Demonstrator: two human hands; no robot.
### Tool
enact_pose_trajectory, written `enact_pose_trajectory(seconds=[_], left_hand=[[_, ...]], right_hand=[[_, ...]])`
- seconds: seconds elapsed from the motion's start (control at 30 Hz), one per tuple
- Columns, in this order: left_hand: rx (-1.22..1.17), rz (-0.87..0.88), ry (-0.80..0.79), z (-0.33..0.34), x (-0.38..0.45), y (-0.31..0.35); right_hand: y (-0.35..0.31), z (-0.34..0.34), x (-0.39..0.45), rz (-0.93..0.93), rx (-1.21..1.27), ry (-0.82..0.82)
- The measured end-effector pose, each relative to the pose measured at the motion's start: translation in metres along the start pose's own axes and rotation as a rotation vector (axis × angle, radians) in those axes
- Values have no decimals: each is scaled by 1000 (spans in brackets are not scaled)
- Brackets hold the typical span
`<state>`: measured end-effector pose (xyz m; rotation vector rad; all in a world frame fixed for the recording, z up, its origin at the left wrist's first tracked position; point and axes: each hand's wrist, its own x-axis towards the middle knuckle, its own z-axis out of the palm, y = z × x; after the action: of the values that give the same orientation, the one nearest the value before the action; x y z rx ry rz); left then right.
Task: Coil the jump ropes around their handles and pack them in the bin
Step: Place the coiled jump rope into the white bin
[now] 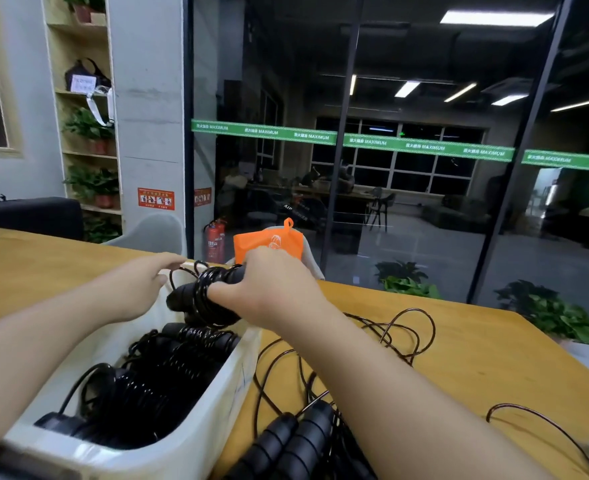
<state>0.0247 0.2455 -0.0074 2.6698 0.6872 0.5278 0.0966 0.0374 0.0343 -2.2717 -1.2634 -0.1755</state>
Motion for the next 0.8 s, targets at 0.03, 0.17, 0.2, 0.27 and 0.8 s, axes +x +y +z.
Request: enact_pose_trajectory(seconds=[0.03, 0.17, 0.2, 0.27, 0.8], left_hand=[[-28, -7, 5, -1, 0, 0], [-97, -44, 20, -3, -2, 0], [-112, -52, 22, -3, -2, 1], [-130, -62, 16, -2, -3, 5], [-102, -62, -53, -4, -17, 28]], right_hand=[[-3, 5, 2, -17, -31, -1], [-7, 28, 14, 8, 48, -49], [-6, 33, 18, 29, 82, -69], [-4, 42, 27, 69, 138, -123], [-1, 39, 57, 62, -57, -313]])
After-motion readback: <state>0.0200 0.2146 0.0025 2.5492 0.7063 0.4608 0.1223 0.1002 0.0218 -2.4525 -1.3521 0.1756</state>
